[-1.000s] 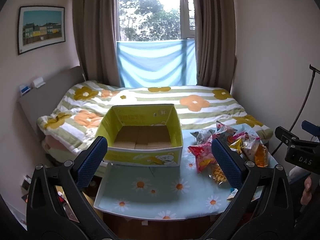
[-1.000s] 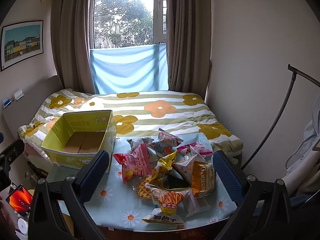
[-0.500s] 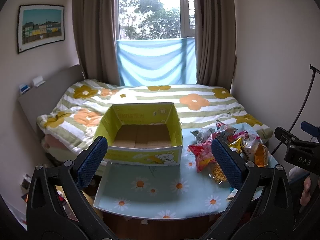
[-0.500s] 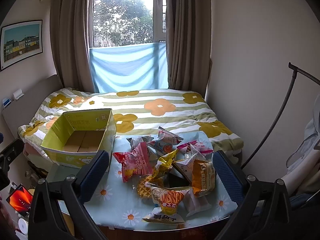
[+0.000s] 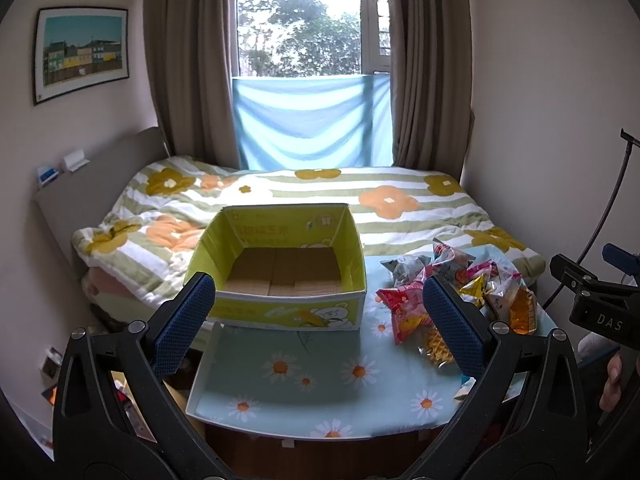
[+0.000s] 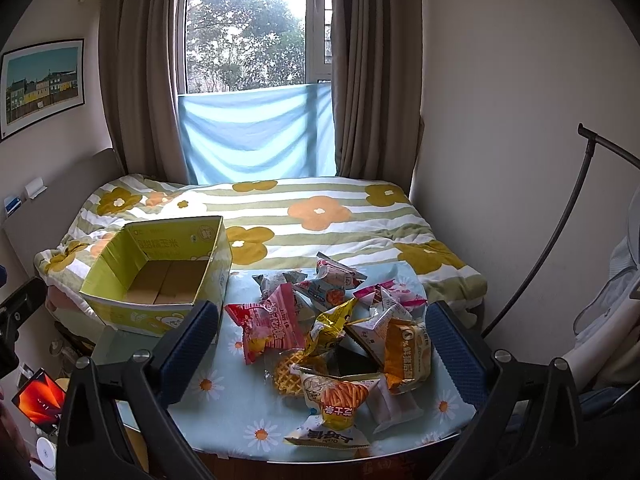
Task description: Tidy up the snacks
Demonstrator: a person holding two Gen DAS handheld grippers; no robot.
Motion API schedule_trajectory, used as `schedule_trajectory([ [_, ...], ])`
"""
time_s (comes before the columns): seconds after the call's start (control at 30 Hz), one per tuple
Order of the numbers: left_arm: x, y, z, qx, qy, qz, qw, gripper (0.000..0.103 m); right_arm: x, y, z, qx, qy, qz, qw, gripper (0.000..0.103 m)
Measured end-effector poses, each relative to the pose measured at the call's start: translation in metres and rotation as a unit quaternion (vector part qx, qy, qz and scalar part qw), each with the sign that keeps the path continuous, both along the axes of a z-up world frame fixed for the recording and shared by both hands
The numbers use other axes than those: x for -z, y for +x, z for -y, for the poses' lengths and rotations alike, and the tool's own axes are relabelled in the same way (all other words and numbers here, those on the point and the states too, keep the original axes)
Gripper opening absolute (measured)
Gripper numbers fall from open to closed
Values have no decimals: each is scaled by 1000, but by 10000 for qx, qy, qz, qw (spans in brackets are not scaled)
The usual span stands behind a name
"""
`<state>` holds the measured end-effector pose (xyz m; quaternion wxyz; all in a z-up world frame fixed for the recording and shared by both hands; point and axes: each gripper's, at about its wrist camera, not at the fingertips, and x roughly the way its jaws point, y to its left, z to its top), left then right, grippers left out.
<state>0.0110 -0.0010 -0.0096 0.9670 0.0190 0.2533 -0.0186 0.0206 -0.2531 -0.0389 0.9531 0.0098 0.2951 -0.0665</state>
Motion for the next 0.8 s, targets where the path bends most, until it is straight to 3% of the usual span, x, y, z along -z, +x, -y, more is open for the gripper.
schedule_trajectory([
  [0.8, 3, 4, 4, 0, -7, -19, 10000, 103, 2, 2, 0, -5, -12, -26, 10000, 103],
])
